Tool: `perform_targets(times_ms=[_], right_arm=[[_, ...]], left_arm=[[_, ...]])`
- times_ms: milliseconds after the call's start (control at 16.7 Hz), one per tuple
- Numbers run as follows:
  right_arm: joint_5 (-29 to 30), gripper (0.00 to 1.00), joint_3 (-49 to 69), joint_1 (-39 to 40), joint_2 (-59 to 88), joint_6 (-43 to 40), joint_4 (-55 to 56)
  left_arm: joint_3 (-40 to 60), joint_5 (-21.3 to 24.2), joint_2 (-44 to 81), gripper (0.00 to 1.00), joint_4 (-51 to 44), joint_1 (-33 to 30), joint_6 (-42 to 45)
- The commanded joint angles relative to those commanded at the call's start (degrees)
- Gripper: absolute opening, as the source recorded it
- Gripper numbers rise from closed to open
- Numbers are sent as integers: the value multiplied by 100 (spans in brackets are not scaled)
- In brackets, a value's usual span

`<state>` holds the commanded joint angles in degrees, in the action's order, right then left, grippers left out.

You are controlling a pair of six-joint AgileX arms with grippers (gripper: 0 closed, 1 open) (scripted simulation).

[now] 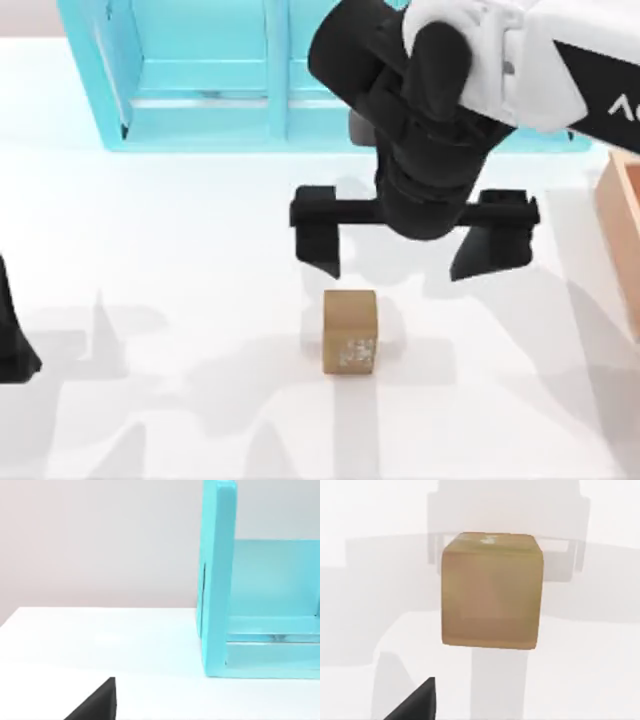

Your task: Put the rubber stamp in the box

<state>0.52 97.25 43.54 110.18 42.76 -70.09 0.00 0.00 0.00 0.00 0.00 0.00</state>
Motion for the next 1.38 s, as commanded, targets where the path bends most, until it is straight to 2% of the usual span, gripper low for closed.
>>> perform_targets(times_ms=[300, 660, 900, 1380], right_arm=[[-54, 100, 1413, 183, 1279, 344, -792], [-63, 100, 1587, 194, 1393, 381, -879], [-63, 100, 1350, 178, 1421, 366, -639], [-60, 100, -132, 213, 1721, 404, 1173]], left_arm=[[0, 0, 0, 100, 0, 0, 0], [0, 0, 0, 100, 0, 0, 0], [0, 0, 0, 100, 0, 0, 0], [0, 0, 0, 100, 0, 0, 0]])
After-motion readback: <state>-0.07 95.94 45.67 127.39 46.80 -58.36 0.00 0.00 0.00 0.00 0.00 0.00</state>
